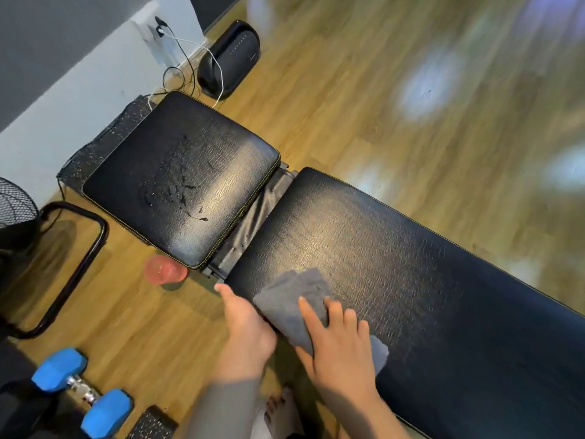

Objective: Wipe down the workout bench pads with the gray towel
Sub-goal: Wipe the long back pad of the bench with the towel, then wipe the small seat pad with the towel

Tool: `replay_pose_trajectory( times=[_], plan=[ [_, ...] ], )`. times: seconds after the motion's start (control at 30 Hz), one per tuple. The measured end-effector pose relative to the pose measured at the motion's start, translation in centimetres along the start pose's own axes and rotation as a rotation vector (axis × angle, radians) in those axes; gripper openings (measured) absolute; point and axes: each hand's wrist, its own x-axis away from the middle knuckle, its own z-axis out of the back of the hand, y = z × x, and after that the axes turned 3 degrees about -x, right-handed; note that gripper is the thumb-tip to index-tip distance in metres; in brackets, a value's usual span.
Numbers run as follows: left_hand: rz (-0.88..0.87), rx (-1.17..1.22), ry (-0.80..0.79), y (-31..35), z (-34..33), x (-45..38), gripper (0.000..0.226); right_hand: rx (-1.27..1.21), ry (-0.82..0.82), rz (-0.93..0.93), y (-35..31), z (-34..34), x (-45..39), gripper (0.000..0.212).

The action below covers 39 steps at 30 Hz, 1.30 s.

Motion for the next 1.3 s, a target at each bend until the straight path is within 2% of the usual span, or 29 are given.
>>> replay_pose_trajectory(
  times=[0.07,0.13,0.27,0.37,0.43,0.5,0.57,0.63,0.7,0.77,0.87,0.97,1.03,1.07,1.1,1.17,1.23,1.3],
  plan=[
    [0.025,0.005,0.067,2.0,-0.5,-0.9,0.089,0.009,0.026,0.043,0.7,0.7,-1.4,0.067],
    [0.073,-0.025,0.187,2.7,-0.8,-1.4,0.093,-0.002,0.072,0.005,1.4,1.2,-3.9,0.068],
    [0.135,-0.069,0.401,0.5,0.9,-6.9,0.144,-0.018,0.125,-0.174,3.5,3.3,-11.5,0.066],
    [0.184,-0.195,0.483,-0.2,0.8,-7.9,0.156,-0.022,0.110,-0.302,5.1,5.2,-16.7,0.066],
    [0.137,-0.138,0.501,0.6,-0.5,-6.0,0.147,-0.011,0.129,-0.345,5.3,5.8,-18.5,0.066],
    [0.050,-0.140,0.481,2.4,-2.3,-2.7,0.126,0.003,0.135,-0.350,4.4,5.8,-18.5,0.066],
    [-0.047,-0.155,0.436,2.9,-3.0,-0.9,0.106,0.012,0.107,-0.287,2.7,5.0,-16.8,0.068],
    [-0.093,-0.097,0.458,2.8,-3.3,-0.7,0.103,-0.002,0.079,-0.177,0.6,3.9,-14.6,0.072],
    [-0.070,0.019,0.495,2.8,-3.4,-1.1,0.106,-0.004,0.040,-0.071,-1.6,2.8,-12.1,0.072],
    [-0.010,0.060,0.482,2.7,-3.1,-2.0,0.107,-0.006,-0.020,-0.001,-3.5,2.0,-9.9,0.063],
    [-0.026,0.070,0.355,3.2,-3.3,-1.5,0.074,-0.030,-0.087,-0.025,-4.5,1.7,-8.8,0.061],
    [0.033,0.086,0.217,3.3,-3.0,-1.1,0.080,0.018,-0.062,0.044,-4.0,1.8,-9.4,0.065],
    [0.079,0.123,0.285,3.9,-3.3,-0.7,0.085,0.033,-0.035,0.106,-3.4,2.4,-10.5,0.067],
    [0.094,0.093,0.377,4.0,-3.1,-1.1,0.087,0.035,-0.022,0.108,-3.0,2.7,-11.5,0.067],
    [0.107,0.063,0.450,4.4,-3.5,-0.6,0.087,0.039,-0.007,0.084,-2.7,2.9,-12.7,0.066],
    [0.076,-0.037,0.495,5.3,-3.4,0.3,0.083,0.047,0.039,-0.023,-2.2,3.5,-15.8,0.064],
    [0.061,-0.057,0.451,5.3,-2.9,0.3,0.083,0.059,0.069,-0.160,-2.4,4.3,-19.2,0.064],
    [0.096,0.047,0.453,5.7,-2.5,0.3,0.085,0.042,0.042,-0.296,-2.6,4.9,-22.0,0.065]
  ],
)
